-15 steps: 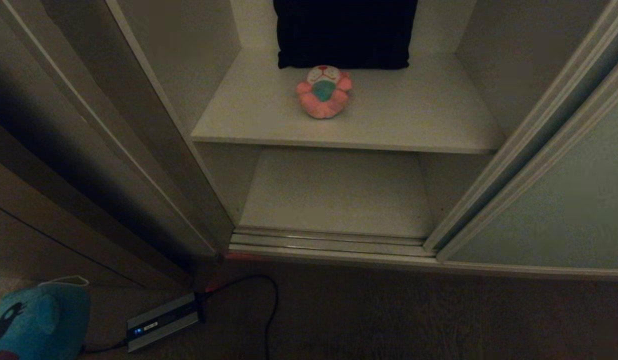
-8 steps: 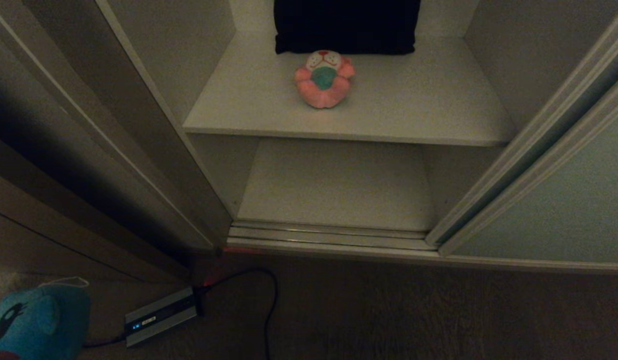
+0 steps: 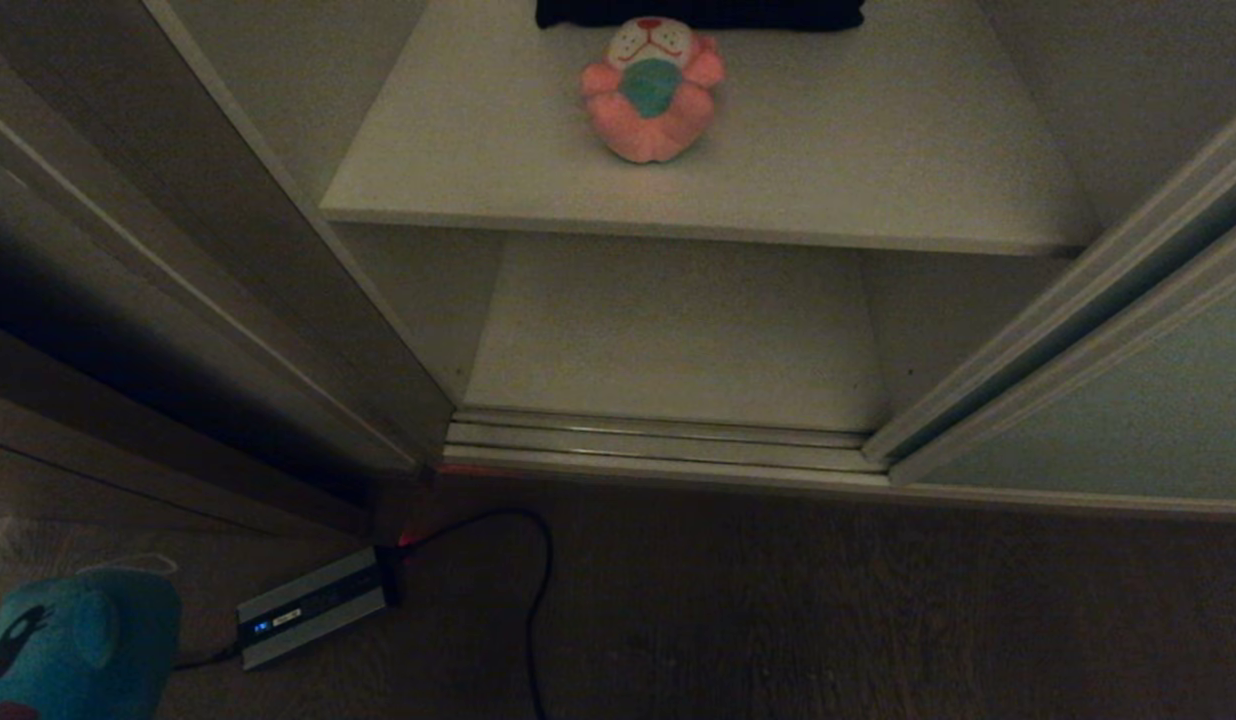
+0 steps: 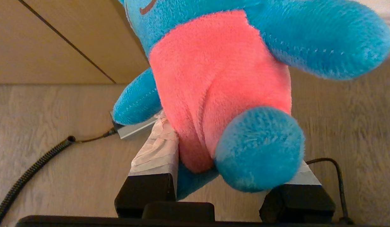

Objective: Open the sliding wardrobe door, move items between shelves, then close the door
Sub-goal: Place the blue doll on the lower shelf

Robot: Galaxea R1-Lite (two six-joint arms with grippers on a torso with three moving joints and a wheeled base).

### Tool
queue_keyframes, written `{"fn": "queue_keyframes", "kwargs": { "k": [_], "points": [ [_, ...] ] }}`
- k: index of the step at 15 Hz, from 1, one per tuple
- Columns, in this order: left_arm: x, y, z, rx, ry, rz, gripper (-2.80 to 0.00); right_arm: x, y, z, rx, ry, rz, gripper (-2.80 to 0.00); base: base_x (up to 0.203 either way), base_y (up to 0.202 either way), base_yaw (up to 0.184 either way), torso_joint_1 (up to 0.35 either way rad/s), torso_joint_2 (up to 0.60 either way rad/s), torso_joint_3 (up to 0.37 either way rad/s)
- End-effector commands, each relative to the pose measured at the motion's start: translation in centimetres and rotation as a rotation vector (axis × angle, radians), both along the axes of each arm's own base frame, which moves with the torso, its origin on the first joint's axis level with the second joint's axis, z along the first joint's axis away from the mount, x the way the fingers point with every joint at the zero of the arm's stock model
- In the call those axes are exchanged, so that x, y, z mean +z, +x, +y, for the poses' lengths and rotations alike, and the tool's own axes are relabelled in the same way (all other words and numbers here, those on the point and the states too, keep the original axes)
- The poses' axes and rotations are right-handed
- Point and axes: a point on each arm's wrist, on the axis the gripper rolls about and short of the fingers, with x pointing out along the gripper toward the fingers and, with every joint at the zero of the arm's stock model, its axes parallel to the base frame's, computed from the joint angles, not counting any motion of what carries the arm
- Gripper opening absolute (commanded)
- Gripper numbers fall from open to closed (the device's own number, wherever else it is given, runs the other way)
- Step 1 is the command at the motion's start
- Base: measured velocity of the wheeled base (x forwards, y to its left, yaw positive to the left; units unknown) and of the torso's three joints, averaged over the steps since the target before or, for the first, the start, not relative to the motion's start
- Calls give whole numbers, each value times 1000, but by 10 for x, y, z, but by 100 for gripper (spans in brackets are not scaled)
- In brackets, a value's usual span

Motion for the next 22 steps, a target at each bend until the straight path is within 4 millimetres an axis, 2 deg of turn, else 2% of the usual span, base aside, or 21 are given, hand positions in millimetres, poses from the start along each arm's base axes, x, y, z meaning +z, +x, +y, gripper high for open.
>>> {"fn": "queue_keyframes", "kwargs": {
  "k": [1,22],
  "points": [
    [0,0,0,0,0,4,-280,-1,0,0,1,-1,4,-280,0,0,0,4,-5,-198],
    [0,0,0,-3,-1,1,-280,-1,0,0,1,0,4,-280,0,0,0,4,2,-195]
  ]
}}
